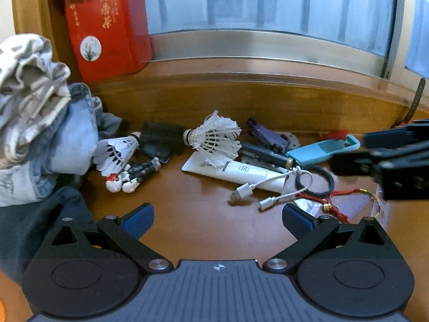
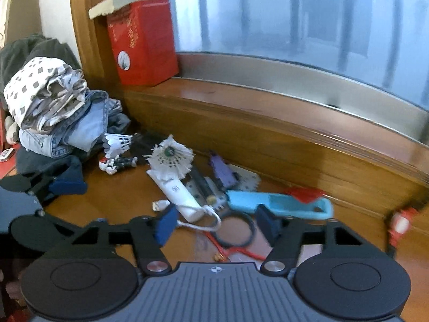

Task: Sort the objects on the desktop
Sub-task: 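Lower the right tool over the white shuttlecock and close its fingers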

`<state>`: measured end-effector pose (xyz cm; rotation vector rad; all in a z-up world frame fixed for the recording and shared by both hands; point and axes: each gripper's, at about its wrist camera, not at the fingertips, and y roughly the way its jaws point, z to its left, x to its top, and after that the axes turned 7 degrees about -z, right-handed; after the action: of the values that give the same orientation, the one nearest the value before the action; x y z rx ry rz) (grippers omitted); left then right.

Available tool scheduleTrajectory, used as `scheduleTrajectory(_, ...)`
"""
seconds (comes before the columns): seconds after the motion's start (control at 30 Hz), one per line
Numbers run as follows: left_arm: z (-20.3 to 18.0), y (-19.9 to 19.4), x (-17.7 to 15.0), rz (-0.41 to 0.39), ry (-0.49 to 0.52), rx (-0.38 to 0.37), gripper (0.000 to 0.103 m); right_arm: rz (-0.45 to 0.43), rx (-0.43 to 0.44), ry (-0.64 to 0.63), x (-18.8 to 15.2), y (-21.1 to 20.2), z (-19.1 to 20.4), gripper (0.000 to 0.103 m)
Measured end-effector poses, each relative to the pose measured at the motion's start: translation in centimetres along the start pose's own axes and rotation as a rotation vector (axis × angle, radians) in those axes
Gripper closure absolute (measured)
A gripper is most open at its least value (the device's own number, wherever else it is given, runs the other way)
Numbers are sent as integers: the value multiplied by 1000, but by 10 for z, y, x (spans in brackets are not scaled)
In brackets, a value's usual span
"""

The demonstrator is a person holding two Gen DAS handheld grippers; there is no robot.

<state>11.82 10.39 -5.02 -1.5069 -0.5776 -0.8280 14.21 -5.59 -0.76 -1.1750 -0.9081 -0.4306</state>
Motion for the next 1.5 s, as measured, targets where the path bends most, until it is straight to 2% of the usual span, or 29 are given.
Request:
scheduleTrajectory(0.1,4,8,2,-1,11,-13,0,9,26,-1,7,22,1,48)
scheduleTrajectory(0.17,7,13,3,-2,15,-16,0,27,35,-3,9,36,0,59)
scheduleTrajectory(0.27,13,20,5,-4,17,-16,0,55,43,-6,9,55,0,70)
scheduleTrajectory(0.5,27,32,14,-17,4,7,0,100,59,-48,5,89,7,73)
scheduleTrajectory(0.63,34,40,21,-38,-31,13,1,90,59,-34,5,99,5,73)
scheduleTrajectory(0.67,36,42,23,-42,-40,11,1,93,52,-31,3,101,4,79)
scheduleTrajectory(0.9,41,59,35,-62,-81,-7,6,99,33,-31,-11,89,0,84)
scheduleTrajectory(0.97,36,66,37,-61,-70,-8,9,107,41,-19,-13,84,-1,86)
scheduleTrajectory(1.1,29,82,40,-41,-61,-11,30,113,41,-14,-15,80,-2,87)
scheduleTrajectory(1.37,30,100,40,-27,-94,-16,35,95,30,-13,-10,88,-1,80)
scheduleTrajectory(1.5,34,110,38,0,-115,1,46,85,26,-26,-7,95,0,77)
